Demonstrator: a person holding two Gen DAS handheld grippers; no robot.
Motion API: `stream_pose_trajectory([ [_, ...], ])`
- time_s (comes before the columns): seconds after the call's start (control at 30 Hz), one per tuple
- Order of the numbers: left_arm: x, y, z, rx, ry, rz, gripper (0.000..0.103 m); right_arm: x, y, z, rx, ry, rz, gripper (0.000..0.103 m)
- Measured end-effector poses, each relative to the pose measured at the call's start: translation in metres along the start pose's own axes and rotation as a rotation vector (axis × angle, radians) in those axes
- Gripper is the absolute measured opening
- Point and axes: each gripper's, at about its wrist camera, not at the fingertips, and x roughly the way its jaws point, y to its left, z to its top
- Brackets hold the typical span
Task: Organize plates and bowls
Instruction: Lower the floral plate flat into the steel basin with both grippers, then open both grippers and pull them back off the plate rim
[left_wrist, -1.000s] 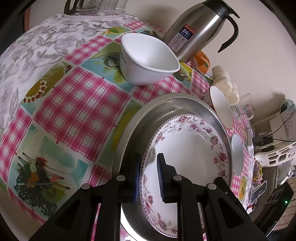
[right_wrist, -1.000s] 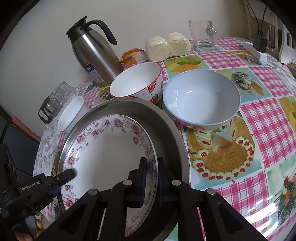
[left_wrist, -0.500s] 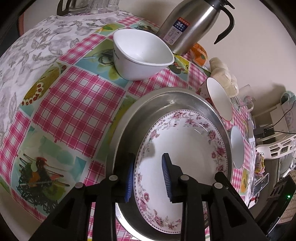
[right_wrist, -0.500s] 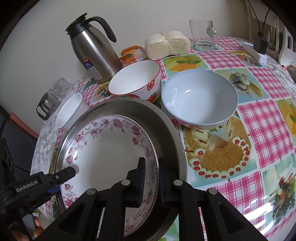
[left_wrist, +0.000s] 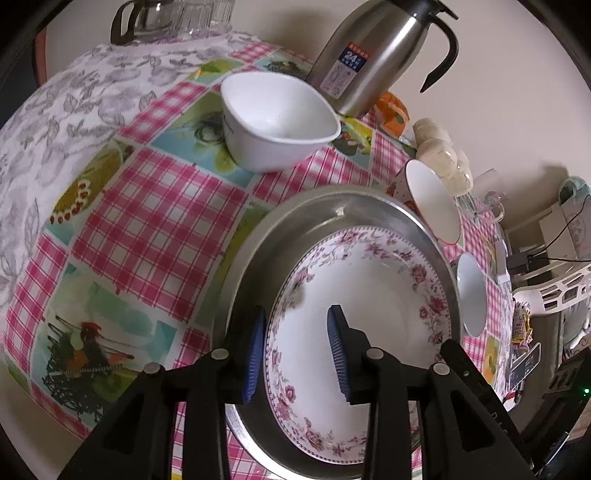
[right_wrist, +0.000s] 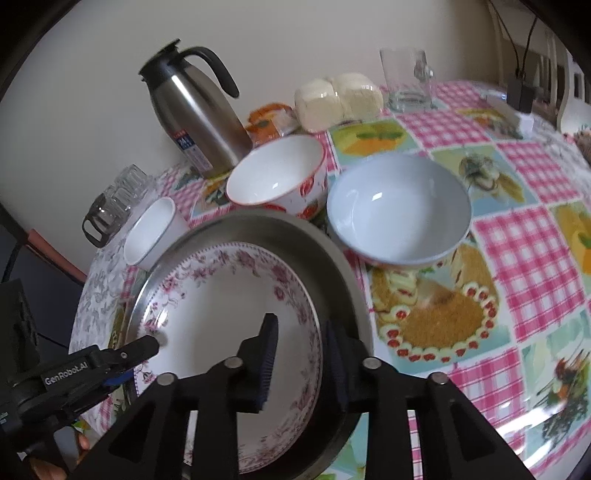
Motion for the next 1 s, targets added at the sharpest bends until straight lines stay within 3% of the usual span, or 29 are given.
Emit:
stream_pose_trajectory([
  [0.1, -0.007, -0.001, 0.001, 0.012, -0.022, 0.018, 0.045, -0.005, -0.001, 0.002, 0.005, -0.011, 0.004, 0.031],
  [0.3, -0.024, -0.009, 0.002, 0.062, -0.070, 0.039, 0.053, -0.017, 0.001, 0.006, -0.005, -0.047, 0.003, 0.034],
  [0.37, -0.028, -0.013, 0.002, 0.077, -0.084, 0.054, 0.066, -0.023, 0.006, 0.007, -0.023, -0.064, -0.007, 0.056],
  [0.4, -0.030, -0.014, 0.002, 0.088, -0.090, 0.070, 0.072, -0.025, 0.008, 0.007, -0.039, -0.072, -0.017, 0.060],
  [0.67, -0.026, -0.012, 0.003, 0.137, -0.108, 0.223, 0.079, -0.026, 0.019, 0.005, -0.114, -0.090, -0.054, 0.082],
  [0.77, -0.023, -0.008, 0.004, 0.136, -0.115, 0.265, 0.089, -0.025, 0.020, 0.004, -0.130, -0.090, -0.062, 0.088],
  [1.0, -0.024, -0.004, 0.005, 0.129, -0.141, 0.307, 0.089, -0.023, 0.026, 0.003, -0.163, -0.093, -0.073, 0.102],
])
